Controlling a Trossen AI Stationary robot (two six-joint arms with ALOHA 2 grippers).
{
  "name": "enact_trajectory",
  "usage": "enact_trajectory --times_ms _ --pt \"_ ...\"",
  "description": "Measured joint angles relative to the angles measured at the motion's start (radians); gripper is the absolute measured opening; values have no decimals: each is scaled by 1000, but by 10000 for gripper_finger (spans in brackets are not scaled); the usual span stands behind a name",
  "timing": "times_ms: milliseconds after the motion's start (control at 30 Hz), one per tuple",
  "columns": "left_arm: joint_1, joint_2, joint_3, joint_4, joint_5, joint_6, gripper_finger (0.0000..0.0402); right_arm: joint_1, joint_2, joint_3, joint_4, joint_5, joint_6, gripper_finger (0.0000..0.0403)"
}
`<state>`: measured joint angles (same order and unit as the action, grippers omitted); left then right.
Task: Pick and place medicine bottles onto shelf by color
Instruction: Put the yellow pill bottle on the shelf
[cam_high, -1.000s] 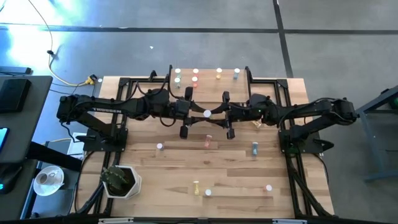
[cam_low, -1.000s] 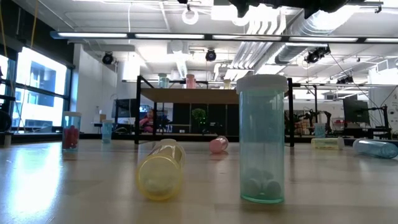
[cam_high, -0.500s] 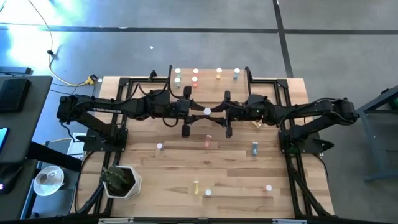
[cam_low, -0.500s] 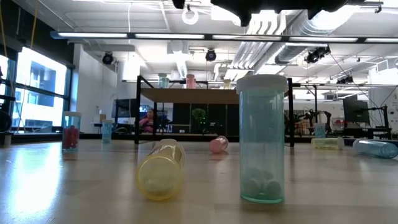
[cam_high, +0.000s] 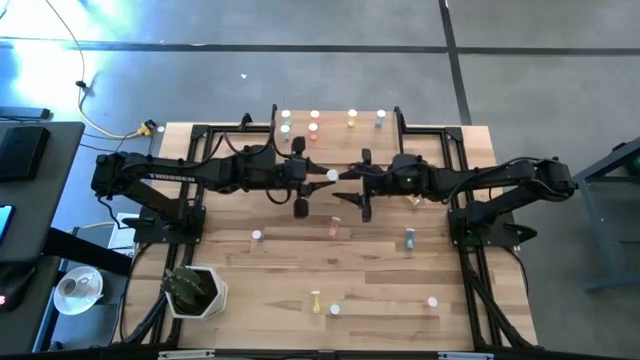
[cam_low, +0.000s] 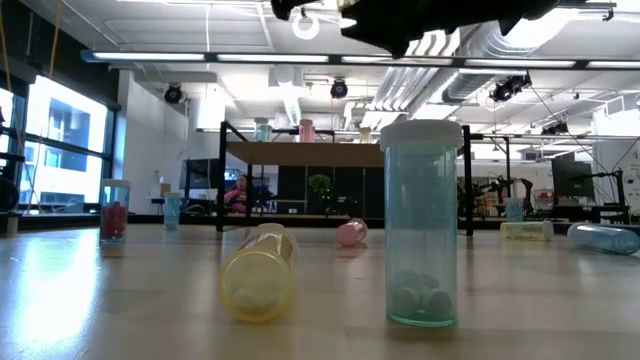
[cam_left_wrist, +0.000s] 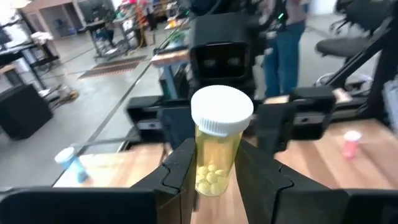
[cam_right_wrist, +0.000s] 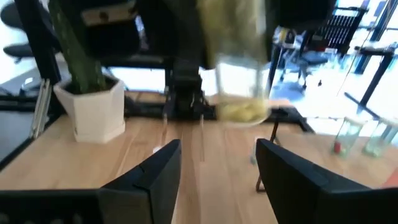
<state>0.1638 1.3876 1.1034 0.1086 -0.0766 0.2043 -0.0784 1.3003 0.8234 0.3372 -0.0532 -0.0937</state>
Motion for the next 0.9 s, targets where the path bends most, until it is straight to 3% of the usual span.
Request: enact_trajectory --times_ms 233,400,700,900 --pt "0 0 0 -93 -37 -2 90 0 -13 0 -80 1 10 200" --pt "0 0 0 -155 -69 -43 90 0 -72 0 -133 66 15 200" --pt "0 0 -19 -203 -66 -105 90 0 -174 4 -136 70 -46 200" --pt "0 17 -29 -205 -66 -123 90 0 -164 132 -299 69 -100 200"
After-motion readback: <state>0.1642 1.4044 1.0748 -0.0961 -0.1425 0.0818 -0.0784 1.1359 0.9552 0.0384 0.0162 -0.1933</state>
